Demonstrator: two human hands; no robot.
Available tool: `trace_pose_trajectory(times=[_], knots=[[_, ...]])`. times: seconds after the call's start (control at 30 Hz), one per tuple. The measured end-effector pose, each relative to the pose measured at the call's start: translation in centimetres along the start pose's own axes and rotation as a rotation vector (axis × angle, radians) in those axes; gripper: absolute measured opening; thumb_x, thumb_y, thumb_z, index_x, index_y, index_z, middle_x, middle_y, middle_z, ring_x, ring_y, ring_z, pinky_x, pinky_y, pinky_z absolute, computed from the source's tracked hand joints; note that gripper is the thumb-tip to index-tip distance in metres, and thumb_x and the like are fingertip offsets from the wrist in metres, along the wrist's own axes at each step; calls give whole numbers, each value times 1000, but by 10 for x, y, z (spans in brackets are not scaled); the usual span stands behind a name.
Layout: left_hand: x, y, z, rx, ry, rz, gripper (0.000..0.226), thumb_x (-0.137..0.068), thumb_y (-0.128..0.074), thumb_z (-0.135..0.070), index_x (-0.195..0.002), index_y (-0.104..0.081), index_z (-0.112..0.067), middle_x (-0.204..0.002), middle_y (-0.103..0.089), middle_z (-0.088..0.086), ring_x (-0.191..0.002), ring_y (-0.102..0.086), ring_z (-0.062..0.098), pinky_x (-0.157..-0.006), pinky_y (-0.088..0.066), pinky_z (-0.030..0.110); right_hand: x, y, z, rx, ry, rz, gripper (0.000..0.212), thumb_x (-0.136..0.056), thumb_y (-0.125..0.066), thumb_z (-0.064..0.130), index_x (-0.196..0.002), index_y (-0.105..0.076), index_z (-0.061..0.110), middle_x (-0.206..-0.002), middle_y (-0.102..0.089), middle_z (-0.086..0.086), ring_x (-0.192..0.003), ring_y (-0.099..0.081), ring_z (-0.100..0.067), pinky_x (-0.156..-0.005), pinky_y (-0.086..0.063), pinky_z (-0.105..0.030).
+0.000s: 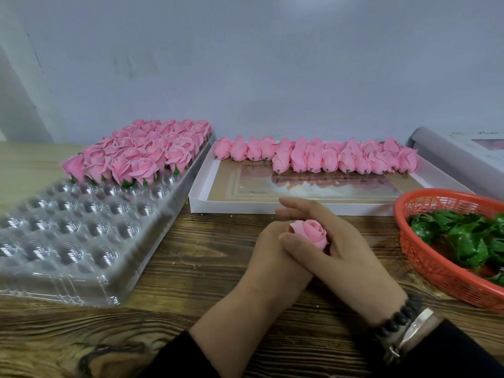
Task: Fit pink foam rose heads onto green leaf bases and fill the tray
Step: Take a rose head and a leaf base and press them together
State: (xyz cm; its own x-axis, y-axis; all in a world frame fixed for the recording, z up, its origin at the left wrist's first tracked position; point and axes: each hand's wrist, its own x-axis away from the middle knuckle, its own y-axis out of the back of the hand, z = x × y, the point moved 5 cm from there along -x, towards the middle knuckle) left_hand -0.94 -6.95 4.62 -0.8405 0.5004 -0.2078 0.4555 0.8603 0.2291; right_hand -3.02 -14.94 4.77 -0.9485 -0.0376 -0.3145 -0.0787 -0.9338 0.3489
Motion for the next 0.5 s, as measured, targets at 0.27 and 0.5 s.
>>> trace_pose_trajectory(times=[0.27, 0.5], knots=[[-4, 1, 9, -189, -77, -126, 15, -83, -58, -24, -69, -64, -22, -70, -67, -2, -68, -62, 8, -65, -53, 26, 2, 0, -1, -102, 20, -128, 56, -64, -53, 62, -111, -60, 35, -111, -65, 20, -105, -57, 8, -84, -43, -6], [-5, -7, 8, -531, -134, -123, 19, -93, -46, -18, -89, -65, -17, -65, -51, -14, -69, -49, -2, -60, -35, -2, 2, -4, -3, 19, 21, -275, 31, -84, -43, 42, -86, -71, 27, -85, -71, 14, -87, -62, 5, -77, -45, -12]])
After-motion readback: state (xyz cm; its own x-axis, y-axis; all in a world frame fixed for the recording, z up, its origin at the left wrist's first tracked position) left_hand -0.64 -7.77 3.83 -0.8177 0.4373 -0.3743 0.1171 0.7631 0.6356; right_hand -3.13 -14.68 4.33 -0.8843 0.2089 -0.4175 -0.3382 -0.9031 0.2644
